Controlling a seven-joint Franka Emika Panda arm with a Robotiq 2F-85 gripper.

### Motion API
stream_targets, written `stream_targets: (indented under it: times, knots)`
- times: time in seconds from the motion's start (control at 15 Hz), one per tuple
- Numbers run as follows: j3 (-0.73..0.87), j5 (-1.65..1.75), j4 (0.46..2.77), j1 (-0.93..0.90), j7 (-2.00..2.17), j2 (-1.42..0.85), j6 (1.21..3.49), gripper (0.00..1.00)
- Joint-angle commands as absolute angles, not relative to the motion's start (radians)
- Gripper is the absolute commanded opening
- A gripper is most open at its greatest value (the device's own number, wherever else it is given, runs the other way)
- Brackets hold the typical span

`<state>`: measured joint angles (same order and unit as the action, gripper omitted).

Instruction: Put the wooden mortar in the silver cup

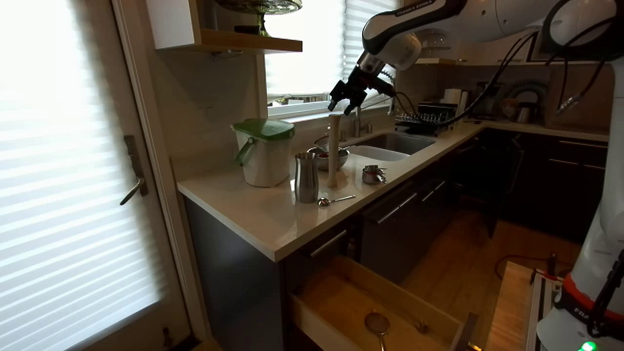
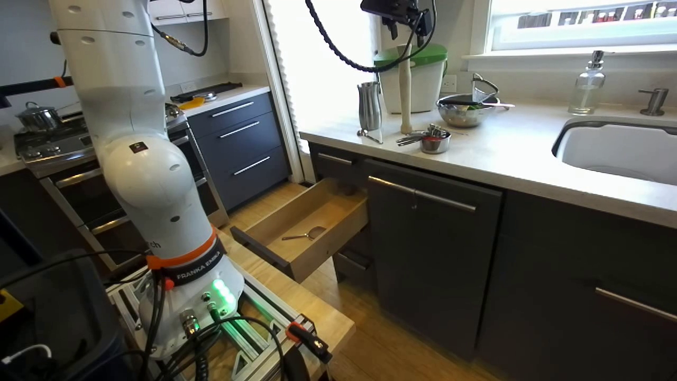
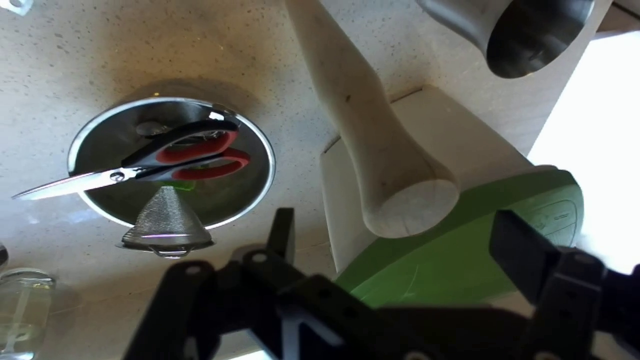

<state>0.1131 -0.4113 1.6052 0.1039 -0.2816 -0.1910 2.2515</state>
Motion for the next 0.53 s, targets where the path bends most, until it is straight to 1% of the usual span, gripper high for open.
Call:
stream_targets:
  times: [0.0, 0.2, 0.47]
  knots:
    - [0.097, -0.321, 1.568, 0.116, -0.217, -0.205, 2.175, 1.0]
    - [0.087, -0.304, 1.567, 0.116, -0.211, -0.207, 2.157, 1.0]
    - [0.071, -0.341, 1.564, 0.121, -0.237, -0.223, 2.189, 1.0]
